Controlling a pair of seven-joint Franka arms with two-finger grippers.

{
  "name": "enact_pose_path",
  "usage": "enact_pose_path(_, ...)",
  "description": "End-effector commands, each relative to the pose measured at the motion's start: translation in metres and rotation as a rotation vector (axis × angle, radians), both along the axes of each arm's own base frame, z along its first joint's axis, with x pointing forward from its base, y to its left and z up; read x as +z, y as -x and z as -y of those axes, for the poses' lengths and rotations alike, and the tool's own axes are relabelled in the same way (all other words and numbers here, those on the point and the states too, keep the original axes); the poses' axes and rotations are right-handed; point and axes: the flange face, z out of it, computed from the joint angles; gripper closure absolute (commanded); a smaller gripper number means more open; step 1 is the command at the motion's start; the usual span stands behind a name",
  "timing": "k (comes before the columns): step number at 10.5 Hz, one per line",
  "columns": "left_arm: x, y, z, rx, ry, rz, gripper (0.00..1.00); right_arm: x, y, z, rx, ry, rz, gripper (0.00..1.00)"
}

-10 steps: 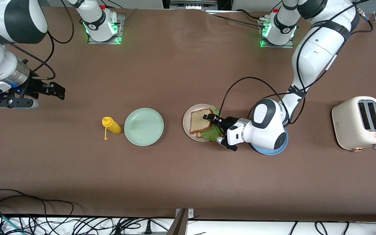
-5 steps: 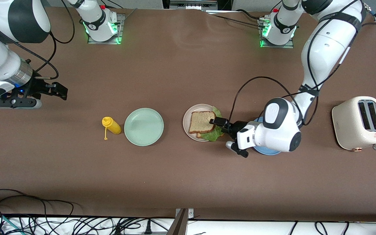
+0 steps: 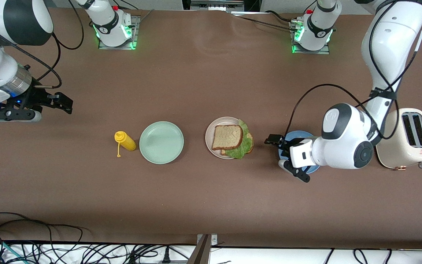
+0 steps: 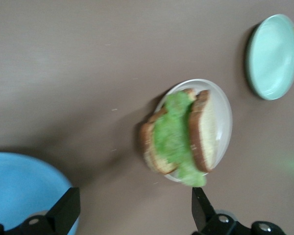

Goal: Make sandwich on beige plate with both arms
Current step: 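Lay the bread on the lettuce and withdraw the left gripper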

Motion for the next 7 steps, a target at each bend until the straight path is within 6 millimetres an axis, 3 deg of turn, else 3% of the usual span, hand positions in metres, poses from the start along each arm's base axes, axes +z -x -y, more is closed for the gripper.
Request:
enact_pose_path(1,0.060,0.014,-0.014,0.007,-0.205,0.052,0.00,0.010,-0.006,-0.002,-0.003,-0.020,0.006,0.00)
enact_pose_path(2,0.081,0.021,-0.019,0.002,-0.295,0.073,0.00,0.009,-0.006,-0.001,-0.003,-0.021,0.005,0.00)
enact_pose_path(4,0.161,0.044,-0.030,0.071,-0.416,0.140,0.00,0.011,-0.006,-0.006,-0.010,-0.070,0.004,0.00)
enact_pose_path(5,0.203,0.056,-0.047,0.122,-0.449,0.177,0.00,0.012,-0.005,-0.007,-0.011,-0.085,0.004,0.00)
enact_pose_path(7,0.256,0.077,-0.081,0.214,-0.488,0.239,0.00,0.016,-0.003,-0.010,-0.003,-0.086,0.007,0.00)
